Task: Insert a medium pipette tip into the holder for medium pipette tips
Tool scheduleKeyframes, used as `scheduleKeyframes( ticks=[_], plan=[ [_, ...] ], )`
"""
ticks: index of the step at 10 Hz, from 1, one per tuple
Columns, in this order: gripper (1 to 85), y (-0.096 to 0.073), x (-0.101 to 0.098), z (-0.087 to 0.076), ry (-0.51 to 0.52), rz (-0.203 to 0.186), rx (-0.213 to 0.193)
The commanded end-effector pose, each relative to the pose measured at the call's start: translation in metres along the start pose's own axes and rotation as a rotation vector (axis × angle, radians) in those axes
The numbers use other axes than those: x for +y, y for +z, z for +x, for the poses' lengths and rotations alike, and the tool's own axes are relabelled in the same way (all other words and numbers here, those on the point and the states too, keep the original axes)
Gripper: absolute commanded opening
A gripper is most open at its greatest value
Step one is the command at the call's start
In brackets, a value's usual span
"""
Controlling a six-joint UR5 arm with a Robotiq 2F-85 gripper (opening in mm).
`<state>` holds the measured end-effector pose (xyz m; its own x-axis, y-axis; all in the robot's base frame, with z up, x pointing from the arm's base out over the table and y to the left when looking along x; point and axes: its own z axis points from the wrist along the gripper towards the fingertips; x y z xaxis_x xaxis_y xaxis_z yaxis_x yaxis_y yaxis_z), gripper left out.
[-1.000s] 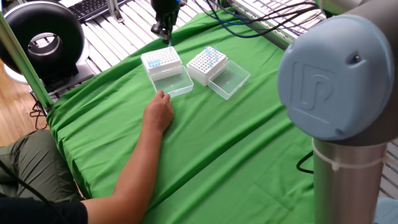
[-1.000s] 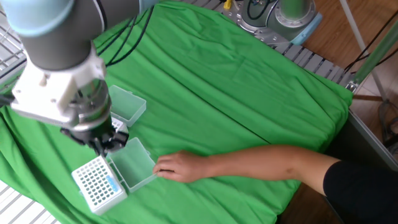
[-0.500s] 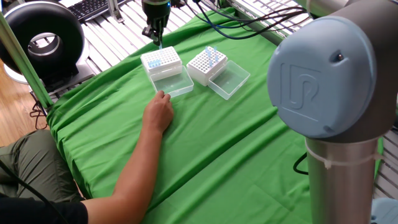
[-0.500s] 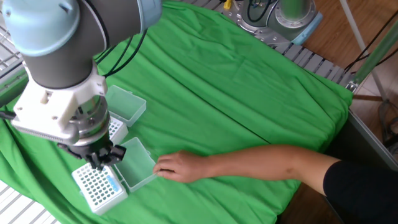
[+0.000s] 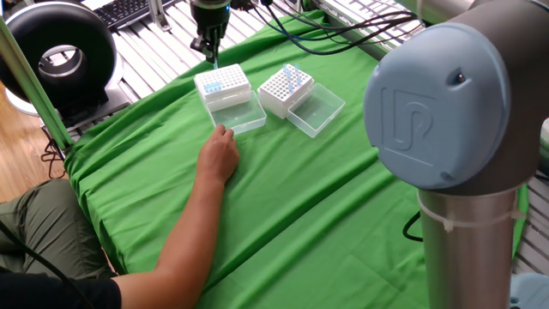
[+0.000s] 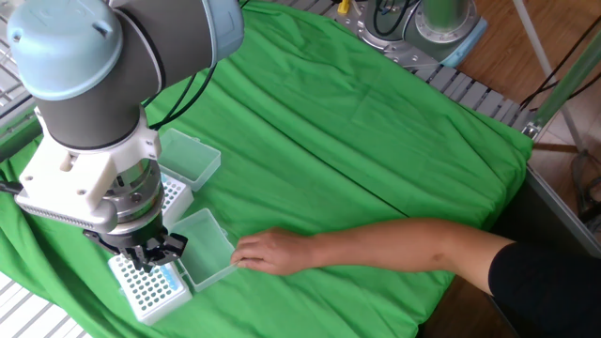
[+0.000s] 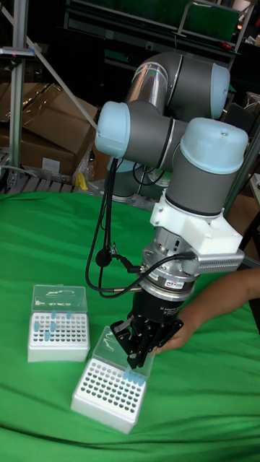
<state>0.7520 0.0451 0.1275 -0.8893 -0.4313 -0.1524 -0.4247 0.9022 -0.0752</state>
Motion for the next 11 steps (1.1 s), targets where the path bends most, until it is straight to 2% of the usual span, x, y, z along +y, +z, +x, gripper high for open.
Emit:
scheduleKeyframes(
  ticks=[1,3,11],
  plan=[
    [2.3,0.000,-0.002,0.002,0.005,-0.008,-0.002],
    [2.3,0.000,-0.002,0.007,-0.001,-0.019,-0.004],
    [2.0,0.009,0.005,0.014,0.017,-0.016,-0.004]
  ],
)
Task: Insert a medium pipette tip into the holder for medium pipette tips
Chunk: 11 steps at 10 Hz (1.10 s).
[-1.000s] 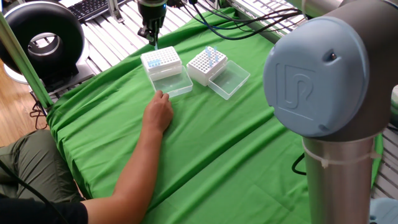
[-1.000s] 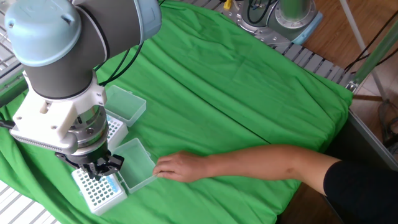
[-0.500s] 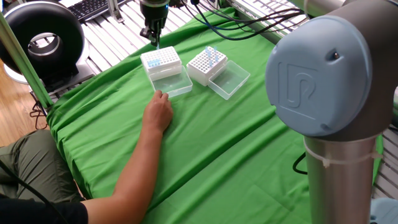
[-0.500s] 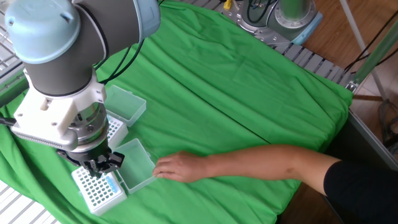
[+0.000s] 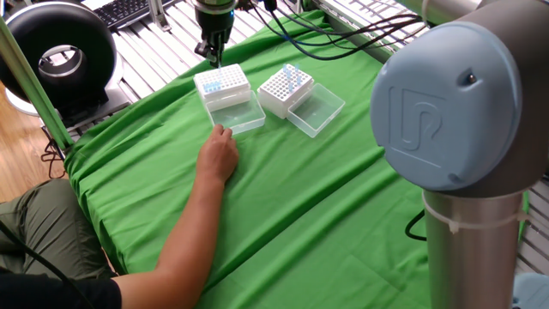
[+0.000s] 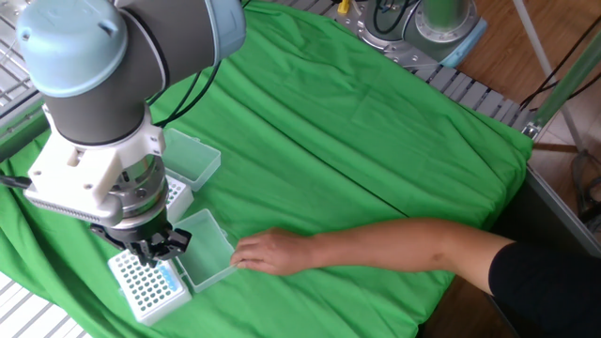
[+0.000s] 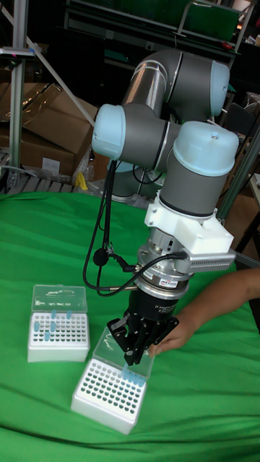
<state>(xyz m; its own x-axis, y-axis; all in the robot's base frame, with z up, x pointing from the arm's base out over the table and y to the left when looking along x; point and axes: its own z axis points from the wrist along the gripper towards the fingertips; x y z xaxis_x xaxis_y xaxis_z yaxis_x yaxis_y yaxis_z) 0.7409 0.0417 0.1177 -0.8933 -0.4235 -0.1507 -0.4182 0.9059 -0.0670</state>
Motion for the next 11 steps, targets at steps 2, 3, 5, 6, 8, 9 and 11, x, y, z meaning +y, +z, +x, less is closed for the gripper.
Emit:
scheduleKeyframes(
  ticks=[2,3,5,6,8,9,11],
  plan=[
    [2.0,0.003,0.002,0.003,0.007,-0.008,-0.008],
    [2.0,0.005,0.003,0.003,0.007,-0.006,-0.012],
    [2.0,0.008,0.003,0.004,0.007,-0.004,-0.016],
    [2.0,0.010,0.003,0.004,0.007,-0.005,-0.018],
    [8.3,0.016,0.006,0.011,-0.021,-0.028,-0.012],
    [18.3,0.020,0.005,0.017,-0.054,-0.038,-0.005],
    [31.7,0.023,0.002,0.025,-0.085,-0.041,0.011]
  ],
)
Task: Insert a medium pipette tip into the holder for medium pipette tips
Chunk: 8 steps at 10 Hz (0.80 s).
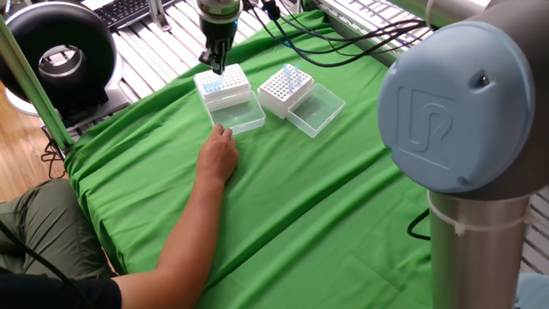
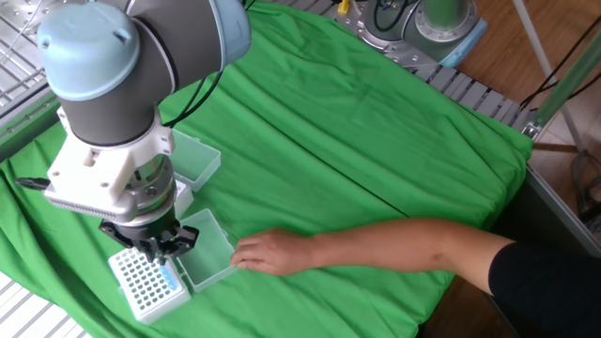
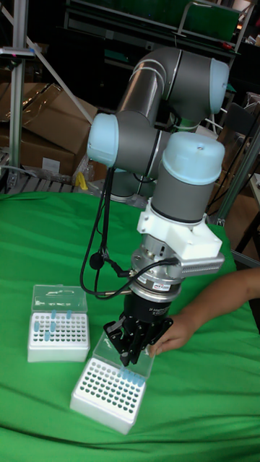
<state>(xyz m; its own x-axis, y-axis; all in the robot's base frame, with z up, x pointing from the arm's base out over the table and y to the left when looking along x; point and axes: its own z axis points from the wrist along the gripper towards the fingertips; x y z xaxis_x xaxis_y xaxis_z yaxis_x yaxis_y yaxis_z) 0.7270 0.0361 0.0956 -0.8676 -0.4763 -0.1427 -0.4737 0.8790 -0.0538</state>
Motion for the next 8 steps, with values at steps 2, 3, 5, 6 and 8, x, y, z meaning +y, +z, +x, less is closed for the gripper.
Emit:
scheduleKeyframes(
  ticks=[2,3,5,6,8],
  plan=[
    [33.0,0.003,-0.002,0.010,-0.032,-0.015,0.011],
    [30.7,0.005,-0.007,0.015,-0.033,-0.004,0.017],
    [30.0,0.011,-0.025,0.038,-0.067,0.023,0.028],
    [29.7,0.010,-0.032,0.050,-0.074,0.027,0.032],
    [29.7,0.001,-0.040,0.078,-0.073,0.025,0.057]
  ],
)
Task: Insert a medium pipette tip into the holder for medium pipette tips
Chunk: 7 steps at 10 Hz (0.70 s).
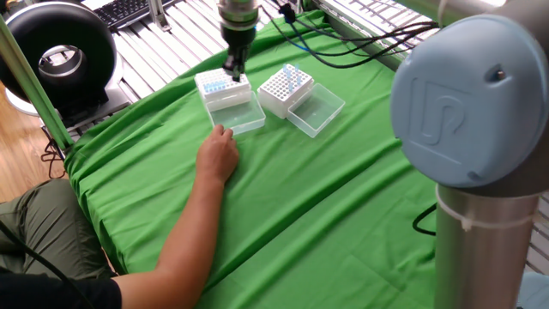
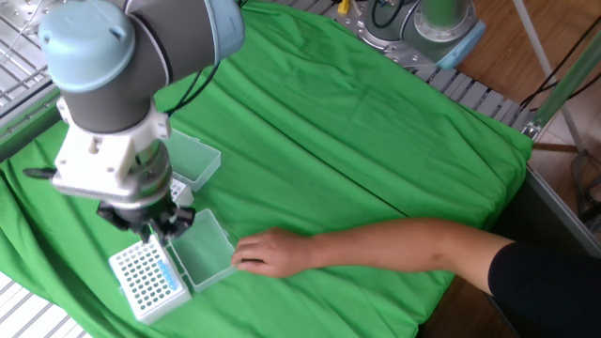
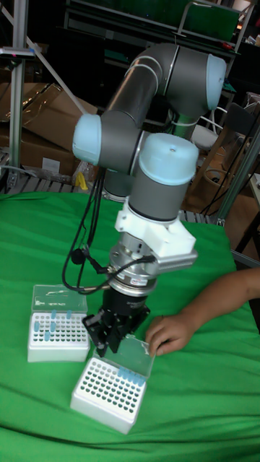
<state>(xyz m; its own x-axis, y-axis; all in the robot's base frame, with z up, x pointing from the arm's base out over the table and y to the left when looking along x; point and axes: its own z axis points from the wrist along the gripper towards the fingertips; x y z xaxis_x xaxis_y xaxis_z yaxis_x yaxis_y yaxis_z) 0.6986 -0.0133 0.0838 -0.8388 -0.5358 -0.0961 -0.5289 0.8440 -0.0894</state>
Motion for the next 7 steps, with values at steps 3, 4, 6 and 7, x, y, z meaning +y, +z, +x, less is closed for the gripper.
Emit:
scheduleKeyframes(
  ticks=[3,4,6,7],
  plan=[
    [29.7,-0.011,-0.011,0.075,0.003,-0.026,0.041],
    [30.0,-0.010,-0.012,0.086,0.000,-0.029,0.042],
    [30.3,-0.008,-0.010,0.107,0.003,-0.049,0.050],
    [30.3,-0.008,-0.010,0.115,0.001,-0.053,0.057]
  ],
)
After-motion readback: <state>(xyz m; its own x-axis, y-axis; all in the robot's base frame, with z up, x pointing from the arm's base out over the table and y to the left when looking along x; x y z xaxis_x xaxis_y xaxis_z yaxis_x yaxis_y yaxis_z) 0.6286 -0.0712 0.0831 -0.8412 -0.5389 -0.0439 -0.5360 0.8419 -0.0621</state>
